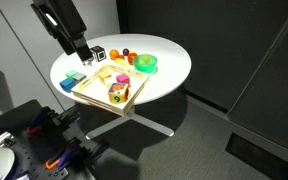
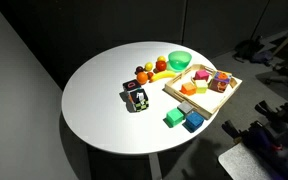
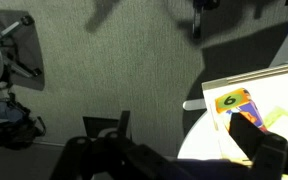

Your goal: Pick up the lime green block and put it in the tray

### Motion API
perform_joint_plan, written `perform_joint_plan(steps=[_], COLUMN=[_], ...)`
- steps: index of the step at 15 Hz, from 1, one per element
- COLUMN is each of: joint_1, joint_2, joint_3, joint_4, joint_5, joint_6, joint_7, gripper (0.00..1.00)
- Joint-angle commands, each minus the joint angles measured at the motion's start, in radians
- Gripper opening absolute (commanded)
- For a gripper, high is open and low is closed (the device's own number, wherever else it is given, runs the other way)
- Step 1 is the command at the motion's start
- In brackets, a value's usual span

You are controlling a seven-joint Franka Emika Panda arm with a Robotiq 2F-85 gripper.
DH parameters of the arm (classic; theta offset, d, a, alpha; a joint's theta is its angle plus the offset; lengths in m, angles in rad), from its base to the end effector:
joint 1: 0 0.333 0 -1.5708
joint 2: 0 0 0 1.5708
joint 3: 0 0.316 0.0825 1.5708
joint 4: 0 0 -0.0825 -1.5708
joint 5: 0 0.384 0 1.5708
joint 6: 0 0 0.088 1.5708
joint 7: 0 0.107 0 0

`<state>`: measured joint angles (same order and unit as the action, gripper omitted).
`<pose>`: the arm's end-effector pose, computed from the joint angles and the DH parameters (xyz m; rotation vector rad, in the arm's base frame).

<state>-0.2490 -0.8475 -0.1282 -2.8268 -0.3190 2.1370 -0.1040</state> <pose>0.2832 -0.1230 0.4343 2.9180 -0.1271 0.1683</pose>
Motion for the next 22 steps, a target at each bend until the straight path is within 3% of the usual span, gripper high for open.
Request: perform_joint_plan(steps=[1,13,22], joint_1=[0.005,0.021,0.122], joint_2=[0.003,0.052,0.161], joint_3=[-0.004,0.005,0.032], joint_4=[-0.003,0.024,0.078], joint_5=[-0.003,0.013,0.110], joint_6=[-0.006,0.003,-0.009], joint_7=[0.003,0.022,0.038], gripper=[1.00,1.00,1.00])
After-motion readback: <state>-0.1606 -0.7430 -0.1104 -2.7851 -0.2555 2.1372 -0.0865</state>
